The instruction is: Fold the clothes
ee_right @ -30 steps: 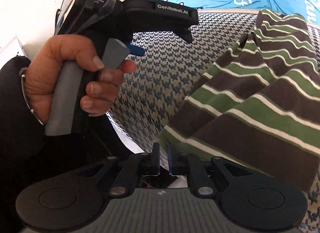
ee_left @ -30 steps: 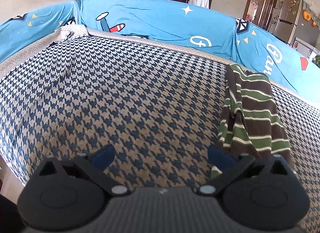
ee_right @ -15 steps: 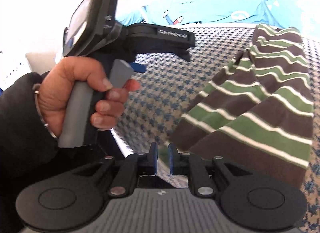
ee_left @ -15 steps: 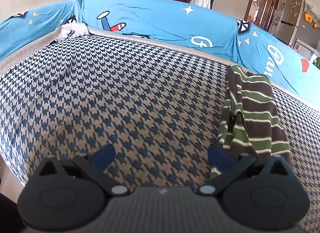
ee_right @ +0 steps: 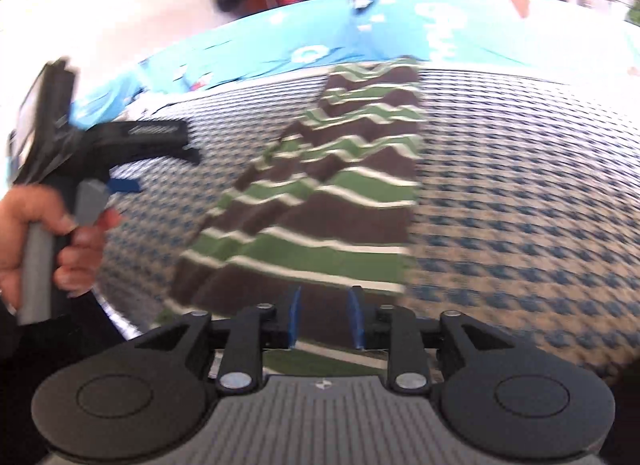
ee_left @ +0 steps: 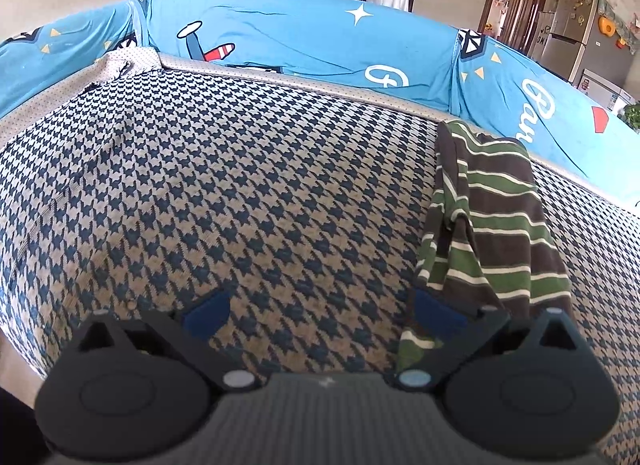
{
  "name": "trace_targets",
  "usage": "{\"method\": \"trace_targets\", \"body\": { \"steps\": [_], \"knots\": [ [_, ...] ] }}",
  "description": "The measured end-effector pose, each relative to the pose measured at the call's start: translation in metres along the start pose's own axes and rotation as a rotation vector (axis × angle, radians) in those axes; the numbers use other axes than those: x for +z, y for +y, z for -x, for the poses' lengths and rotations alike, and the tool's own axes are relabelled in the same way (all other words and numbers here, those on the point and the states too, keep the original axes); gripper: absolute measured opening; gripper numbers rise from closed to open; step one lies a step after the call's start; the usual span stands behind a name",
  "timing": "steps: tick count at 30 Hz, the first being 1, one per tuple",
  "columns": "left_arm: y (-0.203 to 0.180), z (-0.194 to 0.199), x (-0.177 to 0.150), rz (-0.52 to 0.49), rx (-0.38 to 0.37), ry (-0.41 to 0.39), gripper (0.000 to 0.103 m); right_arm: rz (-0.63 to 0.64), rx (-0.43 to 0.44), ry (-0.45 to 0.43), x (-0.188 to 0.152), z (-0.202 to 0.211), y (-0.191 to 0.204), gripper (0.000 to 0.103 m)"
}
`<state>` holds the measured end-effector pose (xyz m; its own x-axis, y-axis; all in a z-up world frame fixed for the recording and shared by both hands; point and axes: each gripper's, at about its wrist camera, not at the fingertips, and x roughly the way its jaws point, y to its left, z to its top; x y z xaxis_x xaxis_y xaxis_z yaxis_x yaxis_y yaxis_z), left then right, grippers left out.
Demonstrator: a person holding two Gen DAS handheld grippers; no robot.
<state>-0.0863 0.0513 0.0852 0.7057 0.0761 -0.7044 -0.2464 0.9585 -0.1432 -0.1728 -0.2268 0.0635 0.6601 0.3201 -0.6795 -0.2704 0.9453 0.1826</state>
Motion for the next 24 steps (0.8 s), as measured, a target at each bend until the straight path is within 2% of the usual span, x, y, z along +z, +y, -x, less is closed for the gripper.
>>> {"method": "trace_targets", "body": {
  "steps": [4, 8, 10, 12, 13, 14, 17, 19, 24],
  "knots": [
    [-0.003, -0.001, -0.001, -0.007, 0.000, 0.001, 0.103, -0.062, -0.042, 0.021, -0.002, 0.001, -0.018, 0.035],
    [-0.006, -0.003, -0.001, -0.008, -0.012, 0.001, 0.103, -0.104, 0.013, 0.058, -0.005, -0.005, -0.023, 0.035],
    [-0.007, -0.003, 0.000, -0.007, -0.035, -0.003, 0.103, -0.103, 0.013, 0.077, -0.009, -0.010, -0.023, 0.034],
    [-0.008, -0.002, 0.000, -0.005, -0.060, -0.011, 0.103, -0.072, -0.026, 0.075, -0.012, -0.012, -0.020, 0.025],
    [-0.010, -0.001, 0.001, -0.007, -0.074, -0.016, 0.103, -0.061, -0.050, 0.076, -0.012, -0.012, -0.019, 0.014],
    [-0.012, -0.001, 0.001, -0.009, -0.089, -0.020, 0.103, -0.056, -0.068, 0.079, -0.013, -0.011, -0.020, 0.006],
    [-0.019, -0.001, 0.003, -0.036, -0.105, -0.035, 0.103, -0.081, -0.105, 0.102, -0.014, -0.009, -0.025, 0.000],
    [-0.024, -0.002, 0.004, -0.052, -0.118, -0.039, 0.103, -0.093, -0.141, 0.115, -0.016, -0.007, -0.028, 0.000],
    [-0.038, -0.006, 0.008, -0.112, -0.200, -0.039, 0.103, -0.175, -0.078, 0.054, -0.013, 0.008, -0.040, 0.000]
  ]
}}
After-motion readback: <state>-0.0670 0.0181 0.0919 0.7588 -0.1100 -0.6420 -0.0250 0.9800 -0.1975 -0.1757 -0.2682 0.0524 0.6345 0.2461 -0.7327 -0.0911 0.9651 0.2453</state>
